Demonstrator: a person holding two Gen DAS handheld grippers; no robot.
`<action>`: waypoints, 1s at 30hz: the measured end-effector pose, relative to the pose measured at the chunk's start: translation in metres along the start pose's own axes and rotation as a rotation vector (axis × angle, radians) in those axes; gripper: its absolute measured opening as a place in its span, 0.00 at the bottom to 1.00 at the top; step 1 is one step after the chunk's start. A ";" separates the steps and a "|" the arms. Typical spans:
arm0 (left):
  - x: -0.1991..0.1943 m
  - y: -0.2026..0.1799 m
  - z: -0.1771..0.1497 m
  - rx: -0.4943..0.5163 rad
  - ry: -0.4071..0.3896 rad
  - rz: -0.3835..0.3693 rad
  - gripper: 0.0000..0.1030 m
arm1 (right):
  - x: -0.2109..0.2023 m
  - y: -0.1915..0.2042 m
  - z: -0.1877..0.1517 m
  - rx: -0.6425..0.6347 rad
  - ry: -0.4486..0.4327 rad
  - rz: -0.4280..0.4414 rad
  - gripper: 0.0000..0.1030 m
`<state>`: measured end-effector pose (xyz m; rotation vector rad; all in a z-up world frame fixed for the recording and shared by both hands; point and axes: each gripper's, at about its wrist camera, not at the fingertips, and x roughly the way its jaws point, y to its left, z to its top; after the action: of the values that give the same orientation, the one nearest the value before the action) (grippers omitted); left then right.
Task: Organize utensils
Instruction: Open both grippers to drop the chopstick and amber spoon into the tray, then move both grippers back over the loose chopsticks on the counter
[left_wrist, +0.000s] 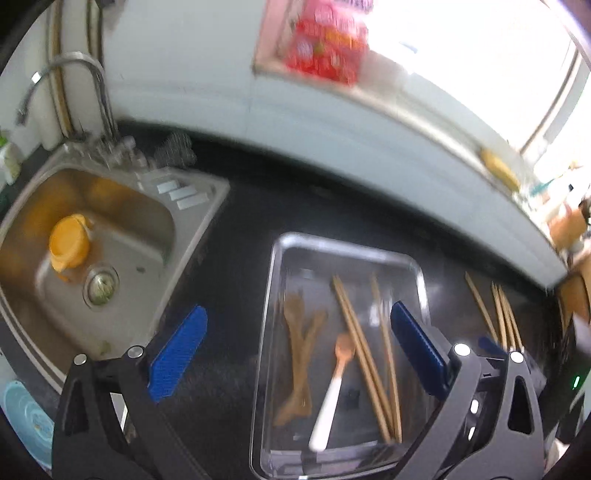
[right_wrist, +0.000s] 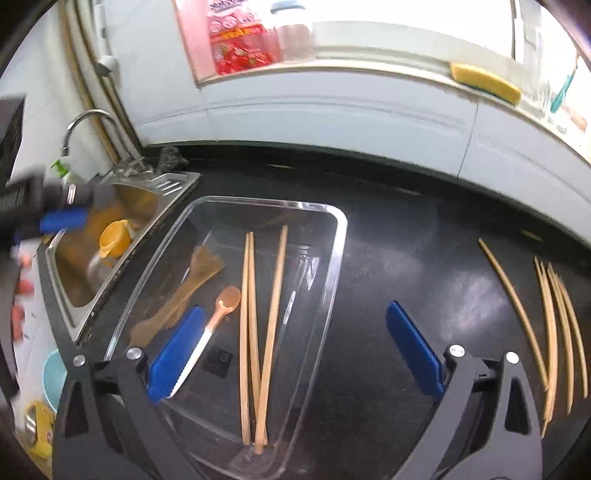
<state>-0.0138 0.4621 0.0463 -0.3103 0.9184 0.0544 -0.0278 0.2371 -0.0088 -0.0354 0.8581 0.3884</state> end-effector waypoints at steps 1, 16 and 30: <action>-0.004 -0.003 0.004 -0.003 -0.015 0.001 0.94 | -0.004 -0.001 0.000 -0.009 -0.011 -0.007 0.93; 0.044 -0.178 -0.022 0.207 0.085 -0.128 0.94 | -0.061 -0.141 -0.058 0.198 -0.016 -0.188 0.93; 0.146 -0.353 -0.104 0.327 0.311 -0.095 0.94 | -0.130 -0.348 -0.157 0.447 -0.016 -0.385 0.93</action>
<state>0.0577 0.0833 -0.0423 -0.0567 1.2004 -0.2363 -0.0976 -0.1562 -0.0587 0.2132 0.8841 -0.1679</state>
